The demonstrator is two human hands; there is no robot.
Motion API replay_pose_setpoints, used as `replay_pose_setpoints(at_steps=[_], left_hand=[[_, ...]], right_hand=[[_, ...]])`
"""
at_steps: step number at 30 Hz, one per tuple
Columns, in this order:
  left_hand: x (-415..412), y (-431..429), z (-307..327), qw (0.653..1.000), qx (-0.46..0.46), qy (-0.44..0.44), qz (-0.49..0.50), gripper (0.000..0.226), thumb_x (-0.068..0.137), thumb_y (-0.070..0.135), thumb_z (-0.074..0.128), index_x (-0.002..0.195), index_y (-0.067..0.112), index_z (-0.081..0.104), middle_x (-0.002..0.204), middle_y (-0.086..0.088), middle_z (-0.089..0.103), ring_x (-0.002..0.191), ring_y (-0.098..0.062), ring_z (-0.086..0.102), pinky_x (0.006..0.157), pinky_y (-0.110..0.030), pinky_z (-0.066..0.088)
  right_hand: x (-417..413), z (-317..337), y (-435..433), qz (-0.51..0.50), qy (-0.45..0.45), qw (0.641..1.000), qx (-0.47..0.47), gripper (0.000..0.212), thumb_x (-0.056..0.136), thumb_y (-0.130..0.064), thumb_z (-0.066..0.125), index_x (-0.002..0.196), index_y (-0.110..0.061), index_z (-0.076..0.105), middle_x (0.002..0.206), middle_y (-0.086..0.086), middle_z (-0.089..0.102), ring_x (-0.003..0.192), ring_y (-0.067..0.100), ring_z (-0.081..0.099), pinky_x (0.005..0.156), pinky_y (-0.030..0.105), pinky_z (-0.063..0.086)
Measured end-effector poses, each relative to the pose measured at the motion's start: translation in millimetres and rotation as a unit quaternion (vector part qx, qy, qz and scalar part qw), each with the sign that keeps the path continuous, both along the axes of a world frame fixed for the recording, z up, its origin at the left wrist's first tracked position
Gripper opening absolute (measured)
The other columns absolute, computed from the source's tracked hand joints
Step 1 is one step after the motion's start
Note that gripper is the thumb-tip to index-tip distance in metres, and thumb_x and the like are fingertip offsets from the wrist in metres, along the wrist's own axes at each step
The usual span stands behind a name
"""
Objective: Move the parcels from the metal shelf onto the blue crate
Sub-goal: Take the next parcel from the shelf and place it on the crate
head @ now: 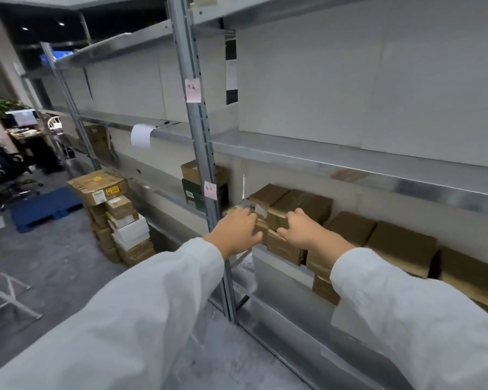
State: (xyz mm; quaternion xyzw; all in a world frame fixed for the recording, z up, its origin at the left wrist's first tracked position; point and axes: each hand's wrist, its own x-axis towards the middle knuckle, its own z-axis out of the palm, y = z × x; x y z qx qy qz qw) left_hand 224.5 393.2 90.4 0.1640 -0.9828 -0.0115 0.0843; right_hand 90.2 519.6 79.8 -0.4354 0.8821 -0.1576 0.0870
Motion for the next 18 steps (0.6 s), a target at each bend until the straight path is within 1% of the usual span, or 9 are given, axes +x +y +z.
replay_pose_setpoints(at_steps=[3,7,9,12,14,16,18], left_hand=[[-19.3,-29.2,-8.7,1.000,0.002,0.007,-0.002,0.033,0.094,0.040,0.049,0.113,0.016,0.058,0.108,-0.003,0.057,0.092,-0.017,0.049,0.087,-0.034,0.048],[-44.4,-66.4,-16.3,1.000,0.000,0.026,-0.002,0.030,0.093,0.039,0.047,0.108,0.016,0.058,0.105,-0.004,0.055,0.089,-0.018,0.046,0.083,-0.033,0.046],[-56.9,-85.1,-23.5,1.000,0.000,0.023,-0.016,0.029,0.094,0.037,0.046,0.109,0.016,0.058,0.105,-0.004,0.055,0.091,-0.018,0.048,0.082,-0.033,0.046],[-80.2,-116.1,-35.6,0.999,-0.017,0.008,-0.040,0.030,0.095,0.035,0.045,0.111,0.014,0.058,0.107,-0.005,0.056,0.094,-0.020,0.050,0.083,-0.032,0.046],[-101.2,-141.9,-39.5,0.998,-0.022,0.013,-0.057,0.029,0.095,0.035,0.045,0.110,0.013,0.057,0.108,-0.006,0.056,0.095,-0.021,0.051,0.081,-0.031,0.043],[-122.4,-166.9,-43.8,0.997,-0.022,0.013,-0.075,0.029,0.096,0.033,0.044,0.111,0.011,0.056,0.110,-0.008,0.056,0.098,-0.023,0.050,0.081,-0.031,0.040],[-141.6,-187.6,-46.7,0.994,-0.041,-0.001,-0.103,0.031,0.096,0.032,0.044,0.115,0.010,0.055,0.114,-0.009,0.056,0.104,-0.025,0.051,0.086,-0.034,0.042]], right_hand=[[-13.8,0.0,-25.6,-0.003,-0.005,1.000,-0.003,0.043,0.098,-0.033,0.049,0.131,-0.006,0.047,0.135,0.011,0.041,0.090,0.022,0.057,0.087,0.036,0.049],[-30.7,0.9,-59.7,-0.005,0.001,1.000,-0.001,0.044,0.098,-0.033,0.047,0.133,-0.006,0.046,0.134,0.012,0.042,0.096,0.024,0.056,0.089,0.037,0.048],[-39.8,-3.0,-75.8,-0.017,-0.010,1.000,-0.001,0.045,0.099,-0.033,0.046,0.134,-0.006,0.045,0.134,0.011,0.042,0.098,0.025,0.056,0.090,0.037,0.048],[-55.5,-16.1,-96.2,-0.041,-0.030,0.999,0.010,0.046,0.099,-0.033,0.046,0.135,-0.005,0.045,0.136,0.011,0.040,0.108,0.029,0.056,0.098,0.043,0.046],[-71.0,-25.6,-111.2,-0.063,-0.035,0.997,0.022,0.048,0.099,-0.033,0.047,0.136,-0.004,0.044,0.138,0.012,0.039,0.112,0.031,0.055,0.100,0.043,0.045],[-89.1,-31.4,-127.3,-0.089,-0.035,0.995,0.035,0.049,0.099,-0.033,0.048,0.138,-0.003,0.043,0.141,0.013,0.038,0.113,0.030,0.055,0.099,0.041,0.045],[-107.1,-32.4,-143.5,-0.116,-0.038,0.992,0.033,0.046,0.099,-0.032,0.048,0.135,-0.004,0.046,0.142,0.015,0.040,0.110,0.029,0.056,0.094,0.037,0.044]])
